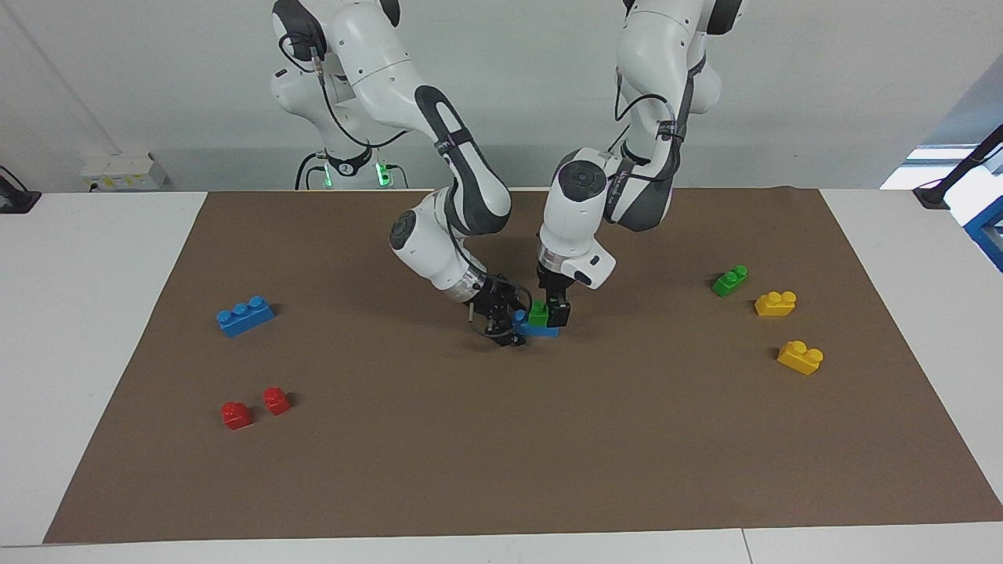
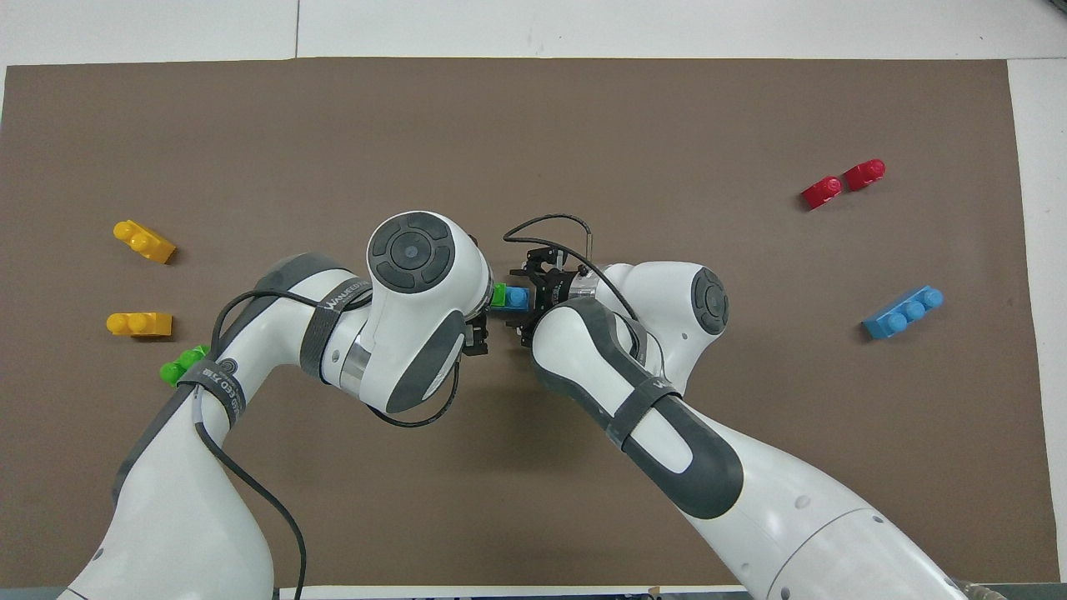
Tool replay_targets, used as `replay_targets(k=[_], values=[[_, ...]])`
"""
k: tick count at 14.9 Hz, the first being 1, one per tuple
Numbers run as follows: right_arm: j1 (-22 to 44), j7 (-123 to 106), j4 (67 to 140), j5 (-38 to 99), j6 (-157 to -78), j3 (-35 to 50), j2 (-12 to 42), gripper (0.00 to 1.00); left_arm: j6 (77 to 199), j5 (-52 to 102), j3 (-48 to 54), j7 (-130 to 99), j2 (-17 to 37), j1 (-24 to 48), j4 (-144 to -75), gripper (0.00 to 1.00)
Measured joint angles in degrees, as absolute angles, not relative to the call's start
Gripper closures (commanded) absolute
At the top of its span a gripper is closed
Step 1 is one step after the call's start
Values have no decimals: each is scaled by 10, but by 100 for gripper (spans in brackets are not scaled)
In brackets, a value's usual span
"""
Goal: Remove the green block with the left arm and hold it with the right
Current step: 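Grasp the green end with the left gripper while the right gripper grasps blue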
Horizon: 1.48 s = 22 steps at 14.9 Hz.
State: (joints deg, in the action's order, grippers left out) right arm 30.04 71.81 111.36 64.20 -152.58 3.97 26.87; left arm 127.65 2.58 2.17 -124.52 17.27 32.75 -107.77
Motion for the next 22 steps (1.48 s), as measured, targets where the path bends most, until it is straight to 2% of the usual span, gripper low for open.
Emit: replay_targets(k=[2, 3, 15, 17, 19, 20, 22], values=[[301, 718, 1113, 642, -1526, 40, 269, 95, 1277, 26, 22, -1247, 173, 328, -1078, 0], [302, 715, 1112, 642, -1526, 40, 269, 100, 1277, 26, 22, -1247, 173, 328, -1078, 0], [315, 676, 1110, 642, -1537, 40, 269, 100, 1279, 21, 21, -1252, 173, 328, -1096, 2], [315, 676, 1110, 642, -1537, 40, 269, 100, 1282, 20, 21, -1252, 173, 328, -1101, 16], [315, 675, 1110, 642, -1537, 40, 269, 100, 1285, 19, 21, -1254, 173, 328, -1101, 37], [315, 675, 1110, 642, -1537, 40, 269, 100, 1286, 18, 20, -1254, 173, 327, -1100, 55], [315, 673, 1110, 642, -1537, 40, 269, 100, 1291, 17, 16, -1254, 172, 327, -1098, 96]])
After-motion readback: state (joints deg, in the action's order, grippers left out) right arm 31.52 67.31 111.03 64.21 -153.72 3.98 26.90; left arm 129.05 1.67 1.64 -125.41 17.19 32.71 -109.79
